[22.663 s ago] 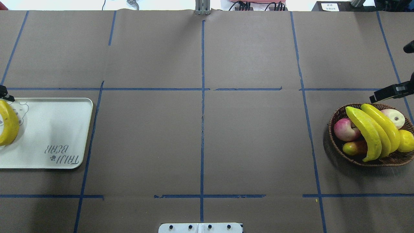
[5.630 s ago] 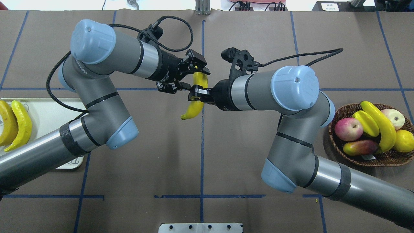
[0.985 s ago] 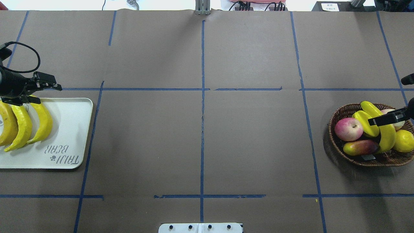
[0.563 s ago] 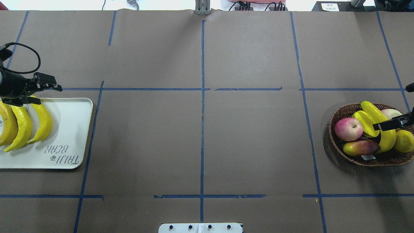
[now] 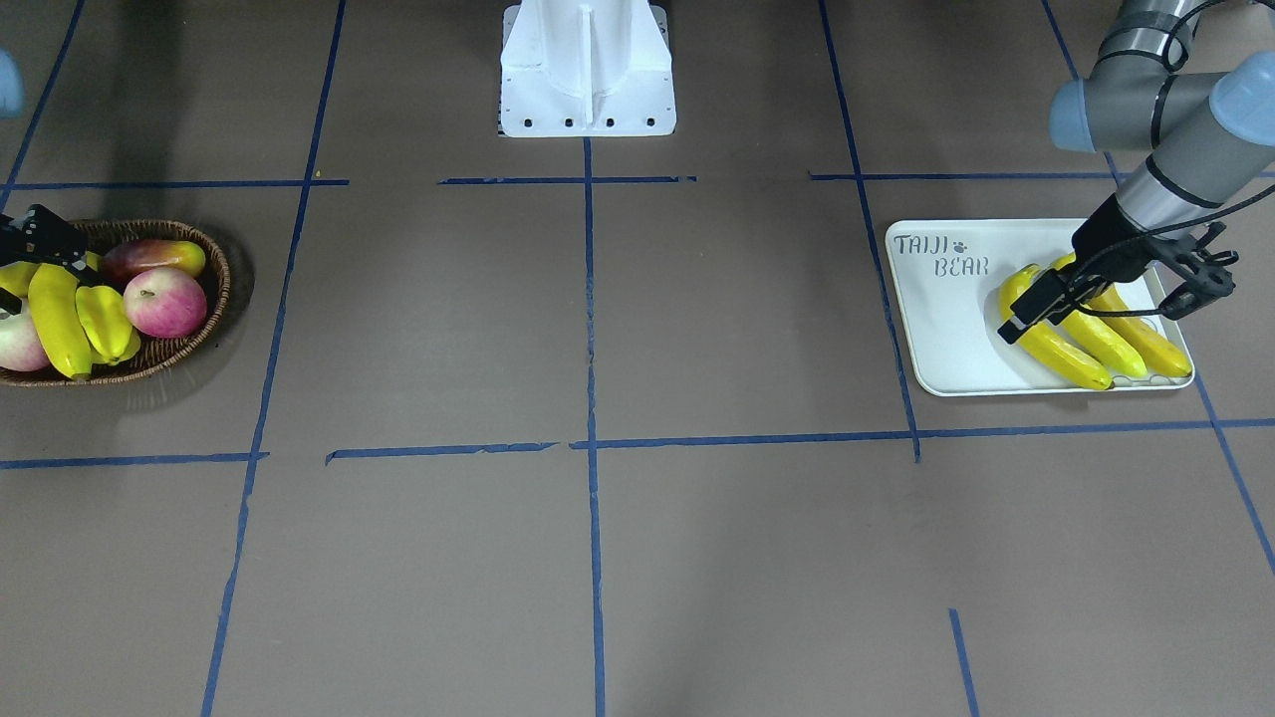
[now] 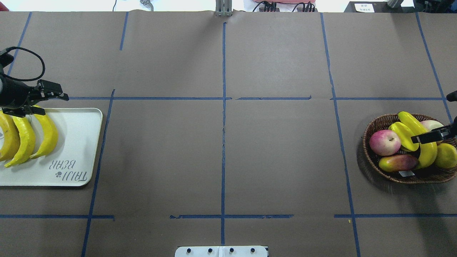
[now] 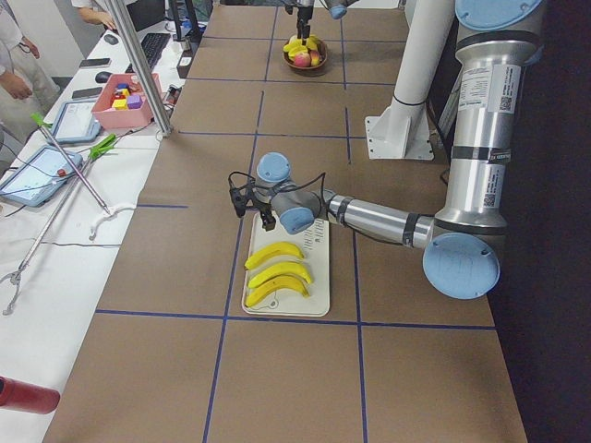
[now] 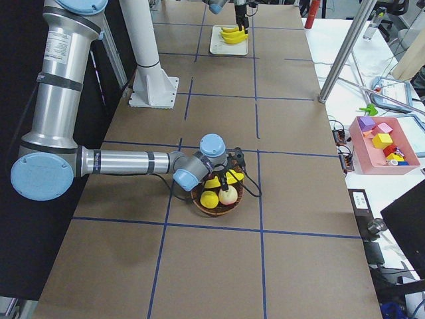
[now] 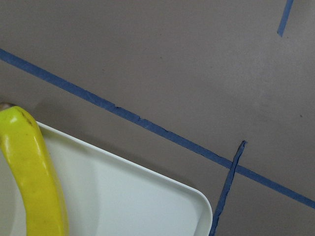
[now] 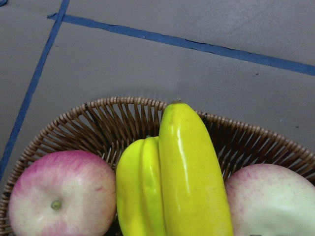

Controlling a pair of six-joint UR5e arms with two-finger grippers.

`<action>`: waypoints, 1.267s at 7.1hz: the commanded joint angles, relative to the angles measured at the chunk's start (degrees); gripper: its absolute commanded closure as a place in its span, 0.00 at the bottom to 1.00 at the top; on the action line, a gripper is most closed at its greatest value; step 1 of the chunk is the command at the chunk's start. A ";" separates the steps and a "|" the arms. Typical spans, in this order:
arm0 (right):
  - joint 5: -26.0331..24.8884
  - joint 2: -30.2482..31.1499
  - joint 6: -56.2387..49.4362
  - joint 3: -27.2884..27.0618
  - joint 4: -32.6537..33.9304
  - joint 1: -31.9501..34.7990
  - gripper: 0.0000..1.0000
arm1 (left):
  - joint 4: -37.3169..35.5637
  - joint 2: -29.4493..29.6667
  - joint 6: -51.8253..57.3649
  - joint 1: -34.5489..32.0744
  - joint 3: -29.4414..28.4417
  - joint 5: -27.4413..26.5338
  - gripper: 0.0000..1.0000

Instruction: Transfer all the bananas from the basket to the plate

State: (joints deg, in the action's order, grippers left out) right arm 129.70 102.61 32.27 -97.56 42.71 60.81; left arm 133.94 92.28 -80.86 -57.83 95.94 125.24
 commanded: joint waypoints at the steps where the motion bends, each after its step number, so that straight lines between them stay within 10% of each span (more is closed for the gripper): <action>1: 0.47 -0.04 0.25 -0.26 0.27 -0.07 0.42 | 0.00 0.00 0.00 0.00 -0.05 0.00 0.00; 3: 0.47 0.05 0.25 -0.26 0.27 -0.25 0.45 | 0.00 0.00 0.00 0.00 -0.06 0.00 0.00; 7: 0.47 0.66 0.16 -1.74 0.36 0.10 0.93 | 0.00 0.09 0.00 0.00 -0.14 0.00 0.00; 9: 4.39 0.67 0.07 -3.69 1.24 4.20 1.00 | 0.00 0.09 0.00 0.09 -0.14 0.09 0.00</action>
State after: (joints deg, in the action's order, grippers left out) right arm 131.58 103.28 32.41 -100.39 43.51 62.13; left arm 133.95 92.36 -80.86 -57.80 95.80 125.30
